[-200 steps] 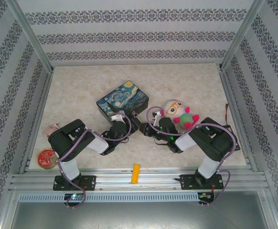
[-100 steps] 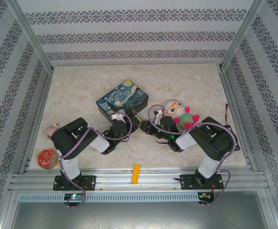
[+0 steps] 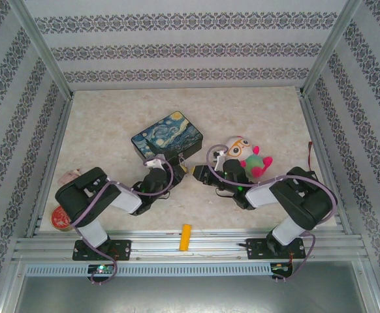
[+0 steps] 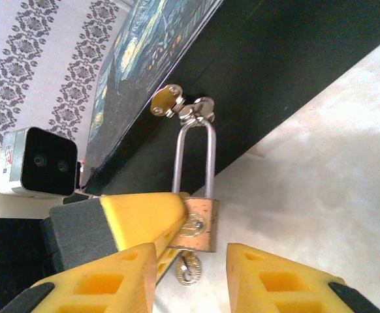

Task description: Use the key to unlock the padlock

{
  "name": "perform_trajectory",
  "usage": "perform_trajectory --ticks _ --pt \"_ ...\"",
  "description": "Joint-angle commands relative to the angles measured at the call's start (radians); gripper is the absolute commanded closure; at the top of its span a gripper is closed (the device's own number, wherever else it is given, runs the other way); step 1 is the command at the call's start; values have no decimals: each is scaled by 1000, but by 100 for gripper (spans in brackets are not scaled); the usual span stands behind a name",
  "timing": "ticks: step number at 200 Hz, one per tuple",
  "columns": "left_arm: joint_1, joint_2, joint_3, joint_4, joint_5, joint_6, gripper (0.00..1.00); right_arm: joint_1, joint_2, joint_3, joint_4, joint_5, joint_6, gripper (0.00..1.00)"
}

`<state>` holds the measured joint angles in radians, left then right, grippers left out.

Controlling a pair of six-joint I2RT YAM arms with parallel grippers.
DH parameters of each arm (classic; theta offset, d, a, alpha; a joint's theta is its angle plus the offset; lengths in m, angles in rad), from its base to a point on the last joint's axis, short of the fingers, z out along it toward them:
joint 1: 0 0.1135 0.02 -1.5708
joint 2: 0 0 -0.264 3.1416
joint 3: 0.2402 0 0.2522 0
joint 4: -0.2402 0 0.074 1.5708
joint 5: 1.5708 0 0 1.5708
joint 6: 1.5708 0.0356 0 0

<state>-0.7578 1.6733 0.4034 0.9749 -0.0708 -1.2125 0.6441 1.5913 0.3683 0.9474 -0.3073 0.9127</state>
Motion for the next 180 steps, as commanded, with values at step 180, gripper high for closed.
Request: perform_trajectory --ticks 180 --pt "-20 -387 5 -631 -38 -142 100 546 -99 216 -562 695 -805 67"
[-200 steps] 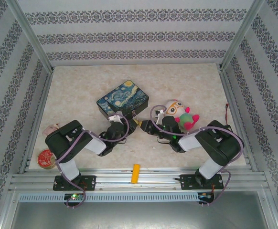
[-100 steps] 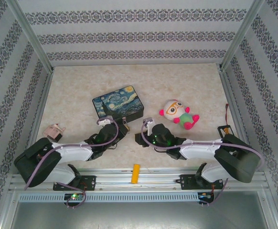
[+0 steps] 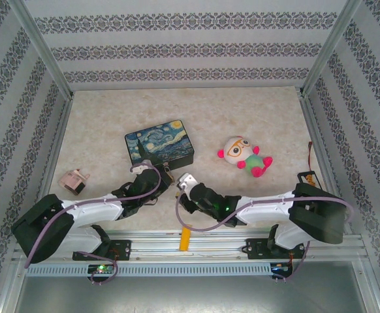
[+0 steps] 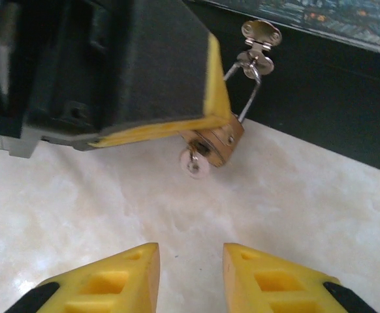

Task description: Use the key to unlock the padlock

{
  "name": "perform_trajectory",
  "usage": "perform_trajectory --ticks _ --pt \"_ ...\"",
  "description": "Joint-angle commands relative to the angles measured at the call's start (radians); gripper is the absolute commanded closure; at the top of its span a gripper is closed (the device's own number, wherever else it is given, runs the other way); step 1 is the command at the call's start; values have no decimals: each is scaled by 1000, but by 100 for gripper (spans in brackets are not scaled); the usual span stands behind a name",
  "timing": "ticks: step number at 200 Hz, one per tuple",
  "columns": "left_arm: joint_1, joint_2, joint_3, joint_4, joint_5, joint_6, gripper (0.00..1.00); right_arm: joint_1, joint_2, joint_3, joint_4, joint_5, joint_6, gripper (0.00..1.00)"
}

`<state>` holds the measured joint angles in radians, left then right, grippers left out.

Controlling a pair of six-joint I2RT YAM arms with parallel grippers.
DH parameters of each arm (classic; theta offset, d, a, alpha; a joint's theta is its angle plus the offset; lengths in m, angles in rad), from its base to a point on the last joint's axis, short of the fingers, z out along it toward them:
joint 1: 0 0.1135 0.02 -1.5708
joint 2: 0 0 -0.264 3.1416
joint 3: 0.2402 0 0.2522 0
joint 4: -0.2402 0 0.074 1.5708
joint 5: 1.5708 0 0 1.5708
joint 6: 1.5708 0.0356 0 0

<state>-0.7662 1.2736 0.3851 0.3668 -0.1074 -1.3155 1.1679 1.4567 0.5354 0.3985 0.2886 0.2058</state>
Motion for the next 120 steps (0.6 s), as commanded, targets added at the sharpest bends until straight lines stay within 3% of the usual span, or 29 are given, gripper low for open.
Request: perform_trajectory --ticks 1,63,120 --pt "-12 13 23 -23 -2 -39 100 23 37 50 -13 101 -101 67" --pt "-8 -2 23 -41 -5 -36 100 58 131 118 -17 184 -238 64" --pt "-4 -1 21 -41 1 -35 100 59 220 178 -9 240 -295 54"
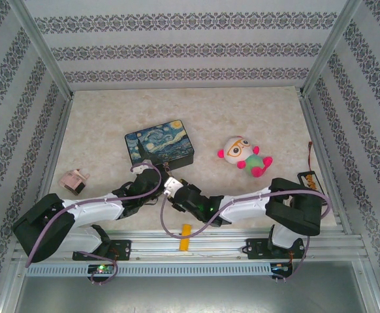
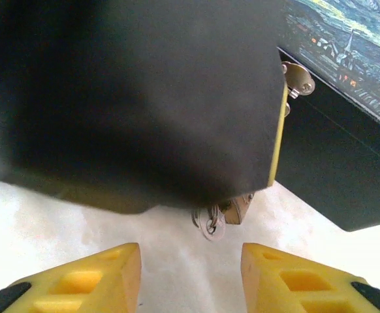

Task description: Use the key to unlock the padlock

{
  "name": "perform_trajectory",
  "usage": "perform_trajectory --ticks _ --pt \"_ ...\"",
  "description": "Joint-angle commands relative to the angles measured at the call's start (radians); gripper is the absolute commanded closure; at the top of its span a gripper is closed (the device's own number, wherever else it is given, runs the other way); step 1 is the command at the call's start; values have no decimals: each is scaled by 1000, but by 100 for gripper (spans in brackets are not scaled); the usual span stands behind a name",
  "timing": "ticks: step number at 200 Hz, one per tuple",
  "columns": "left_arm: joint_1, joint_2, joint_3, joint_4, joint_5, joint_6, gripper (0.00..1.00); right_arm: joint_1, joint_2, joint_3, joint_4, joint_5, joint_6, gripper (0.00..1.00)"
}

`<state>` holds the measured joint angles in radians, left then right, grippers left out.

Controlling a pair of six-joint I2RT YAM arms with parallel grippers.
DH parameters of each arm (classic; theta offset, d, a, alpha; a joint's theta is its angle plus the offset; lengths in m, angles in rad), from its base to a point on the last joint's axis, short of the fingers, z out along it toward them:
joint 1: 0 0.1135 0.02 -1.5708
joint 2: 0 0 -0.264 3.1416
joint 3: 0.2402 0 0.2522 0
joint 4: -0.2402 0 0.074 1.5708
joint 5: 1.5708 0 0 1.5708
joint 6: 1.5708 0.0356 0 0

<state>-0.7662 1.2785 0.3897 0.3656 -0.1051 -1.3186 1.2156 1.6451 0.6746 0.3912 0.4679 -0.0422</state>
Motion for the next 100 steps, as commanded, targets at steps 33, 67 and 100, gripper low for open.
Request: perform_trajectory --ticks 33,67,100 --pt "-2 -7 18 -42 7 -25 100 -1 77 67 7 73 -56 55" --pt "-2 -8 18 -39 15 -24 100 -22 111 75 24 68 -42 58" --pt "-2 -8 17 -33 19 -21 100 -41 122 64 42 61 -18 62"
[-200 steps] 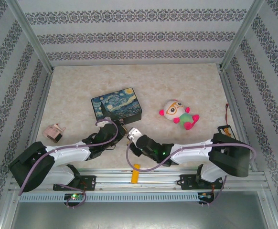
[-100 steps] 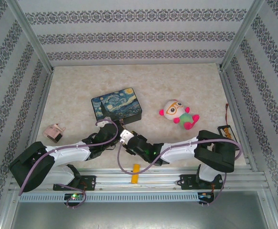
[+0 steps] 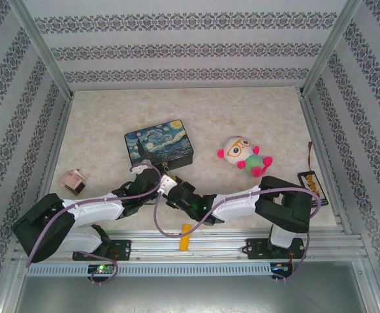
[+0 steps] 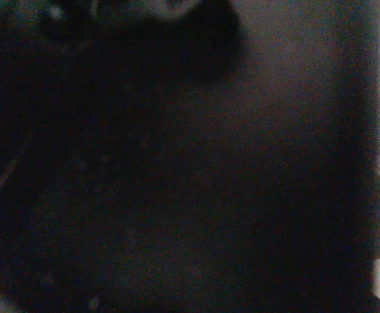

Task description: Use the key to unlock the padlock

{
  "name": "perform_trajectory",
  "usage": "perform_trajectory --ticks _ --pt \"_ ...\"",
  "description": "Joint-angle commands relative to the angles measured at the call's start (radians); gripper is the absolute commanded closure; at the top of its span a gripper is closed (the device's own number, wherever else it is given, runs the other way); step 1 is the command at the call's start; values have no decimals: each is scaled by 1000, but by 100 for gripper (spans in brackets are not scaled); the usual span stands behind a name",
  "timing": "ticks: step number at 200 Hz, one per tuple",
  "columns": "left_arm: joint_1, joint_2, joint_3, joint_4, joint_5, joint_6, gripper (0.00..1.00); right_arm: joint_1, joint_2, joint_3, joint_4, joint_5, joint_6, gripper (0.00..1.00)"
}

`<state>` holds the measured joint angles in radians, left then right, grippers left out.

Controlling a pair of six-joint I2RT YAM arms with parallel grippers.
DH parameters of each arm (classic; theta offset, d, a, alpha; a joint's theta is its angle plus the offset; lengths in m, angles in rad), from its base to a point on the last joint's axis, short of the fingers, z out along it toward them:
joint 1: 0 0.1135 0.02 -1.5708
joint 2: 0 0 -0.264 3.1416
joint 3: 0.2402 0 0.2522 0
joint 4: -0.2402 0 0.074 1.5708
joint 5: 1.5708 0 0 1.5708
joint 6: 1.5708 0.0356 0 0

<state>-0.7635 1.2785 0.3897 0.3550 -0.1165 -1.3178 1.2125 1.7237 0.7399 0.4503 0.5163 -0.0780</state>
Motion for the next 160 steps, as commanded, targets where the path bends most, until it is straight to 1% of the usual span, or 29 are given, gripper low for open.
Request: perform_trajectory --ticks 1,21,44,62,78,93,108,127,160 --pt "-4 -8 17 -22 30 -21 100 -39 43 -2 -16 14 19 62" --pt "-5 -7 15 -15 33 -19 100 -46 48 -13 -5 8 35 65" --pt "-5 -6 14 -6 38 -15 100 -57 50 -25 12 -14 55 76" --pt "-6 -5 15 0 41 -11 100 -72 51 -35 36 -28 71 83" --pt "-5 -1 15 5 47 -8 100 -90 44 -48 58 -63 95 86" --pt "-5 1 19 8 52 -6 100 -106 33 -59 80 -97 123 93" --pt "-5 5 20 13 57 -2 100 -125 23 -73 104 -145 159 98" --pt "-5 12 21 23 67 2 100 -160 10 -82 118 -228 215 100" --pt "-5 23 21 39 85 5 100 -225 -16 -83 102 -352 323 100"
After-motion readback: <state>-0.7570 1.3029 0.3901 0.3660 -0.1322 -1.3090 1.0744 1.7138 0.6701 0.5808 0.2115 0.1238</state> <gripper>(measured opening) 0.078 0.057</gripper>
